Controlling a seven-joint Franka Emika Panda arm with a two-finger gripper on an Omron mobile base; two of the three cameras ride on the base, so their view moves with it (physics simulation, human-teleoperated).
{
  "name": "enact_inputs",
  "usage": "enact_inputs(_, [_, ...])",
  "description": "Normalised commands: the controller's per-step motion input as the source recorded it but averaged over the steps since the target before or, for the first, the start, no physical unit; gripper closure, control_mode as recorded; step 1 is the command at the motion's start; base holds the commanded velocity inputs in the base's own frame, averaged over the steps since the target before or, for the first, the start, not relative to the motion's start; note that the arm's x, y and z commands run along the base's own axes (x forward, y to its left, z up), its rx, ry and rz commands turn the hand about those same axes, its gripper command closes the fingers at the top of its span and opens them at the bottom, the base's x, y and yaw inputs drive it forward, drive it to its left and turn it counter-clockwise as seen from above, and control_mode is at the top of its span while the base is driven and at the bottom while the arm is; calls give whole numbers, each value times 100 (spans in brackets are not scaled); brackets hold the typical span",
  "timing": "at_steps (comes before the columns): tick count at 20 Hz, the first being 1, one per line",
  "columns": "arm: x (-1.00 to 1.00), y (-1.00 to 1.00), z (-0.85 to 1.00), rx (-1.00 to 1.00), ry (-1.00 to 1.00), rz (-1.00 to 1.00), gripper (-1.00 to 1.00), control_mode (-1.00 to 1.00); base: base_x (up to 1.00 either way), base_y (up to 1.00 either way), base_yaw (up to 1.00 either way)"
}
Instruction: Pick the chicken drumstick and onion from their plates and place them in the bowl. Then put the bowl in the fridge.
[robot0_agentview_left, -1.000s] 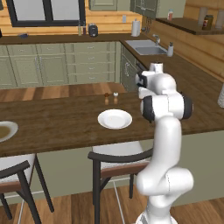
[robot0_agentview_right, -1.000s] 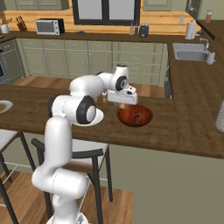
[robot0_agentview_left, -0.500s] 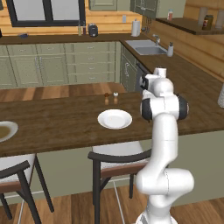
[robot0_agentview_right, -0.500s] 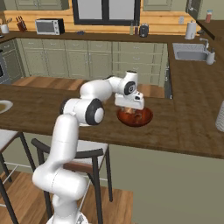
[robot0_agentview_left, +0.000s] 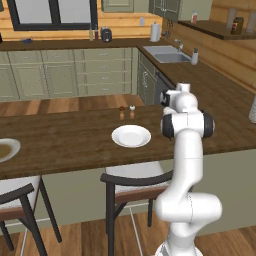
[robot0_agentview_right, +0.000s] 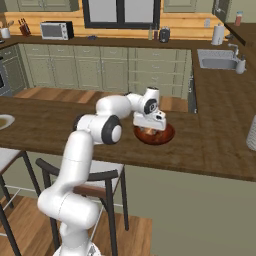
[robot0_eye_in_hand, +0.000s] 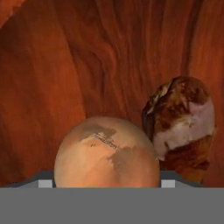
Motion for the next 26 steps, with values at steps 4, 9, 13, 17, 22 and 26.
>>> enact_inputs(4, [7,-24,-13,0,0,0,-100,-100,0,0,0])
enact_inputs(9, [4,-8,0,0,0,0,-100,-100,0,0,0])
enact_inputs(13, [-28,3,25,0,-1,0,-100,-100,0,0,0])
enact_inputs(17, [-45,16,46,-2,-5,0,-100,-100,0,0,0])
enact_inputs(22, [-49,54,32,-6,-1,0,-100,-100,0,0,0])
enact_inputs(26, [-9,63,0,-6,0,0,-100,-100,0,0,0])
